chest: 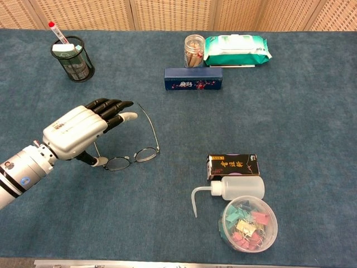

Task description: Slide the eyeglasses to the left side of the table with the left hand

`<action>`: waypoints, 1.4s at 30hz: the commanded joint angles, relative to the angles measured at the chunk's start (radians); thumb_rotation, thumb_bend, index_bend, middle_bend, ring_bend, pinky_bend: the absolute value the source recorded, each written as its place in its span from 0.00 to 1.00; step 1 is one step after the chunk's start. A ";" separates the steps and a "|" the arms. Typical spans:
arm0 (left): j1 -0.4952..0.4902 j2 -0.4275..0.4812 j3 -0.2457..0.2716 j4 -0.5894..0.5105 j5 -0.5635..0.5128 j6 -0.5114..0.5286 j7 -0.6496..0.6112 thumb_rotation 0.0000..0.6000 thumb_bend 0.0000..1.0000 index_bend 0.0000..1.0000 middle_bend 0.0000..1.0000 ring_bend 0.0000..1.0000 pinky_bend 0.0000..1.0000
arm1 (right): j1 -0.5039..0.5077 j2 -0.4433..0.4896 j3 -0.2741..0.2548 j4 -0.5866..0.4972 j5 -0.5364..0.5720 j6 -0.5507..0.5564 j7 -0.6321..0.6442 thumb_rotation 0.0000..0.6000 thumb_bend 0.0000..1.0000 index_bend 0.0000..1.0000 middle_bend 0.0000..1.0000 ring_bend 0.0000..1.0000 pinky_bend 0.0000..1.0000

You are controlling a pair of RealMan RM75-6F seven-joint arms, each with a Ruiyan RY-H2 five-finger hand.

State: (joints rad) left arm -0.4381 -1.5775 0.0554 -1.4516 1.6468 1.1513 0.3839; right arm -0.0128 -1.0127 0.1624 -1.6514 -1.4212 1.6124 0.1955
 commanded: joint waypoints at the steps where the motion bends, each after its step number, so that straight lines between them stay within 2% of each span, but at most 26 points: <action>1: -0.002 -0.002 -0.001 -0.001 -0.001 0.000 0.003 1.00 0.12 0.10 0.00 0.00 0.08 | 0.000 0.000 0.000 0.000 0.000 -0.001 0.001 1.00 0.00 0.34 0.37 0.27 0.45; 14: -0.021 0.009 -0.025 -0.029 -0.019 -0.004 0.027 1.00 0.12 0.10 0.00 0.00 0.08 | 0.000 0.001 0.000 0.002 -0.003 -0.004 0.006 1.00 0.00 0.34 0.37 0.27 0.45; 42: -0.021 -0.025 0.013 -0.074 -0.017 -0.015 0.099 1.00 0.12 0.10 0.00 0.00 0.08 | -0.013 0.006 0.005 0.002 -0.008 0.019 0.026 1.00 0.00 0.34 0.37 0.27 0.45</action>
State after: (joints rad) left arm -0.4599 -1.6017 0.0667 -1.5243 1.6298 1.1367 0.4807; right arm -0.0250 -1.0069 0.1671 -1.6490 -1.4289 1.6306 0.2207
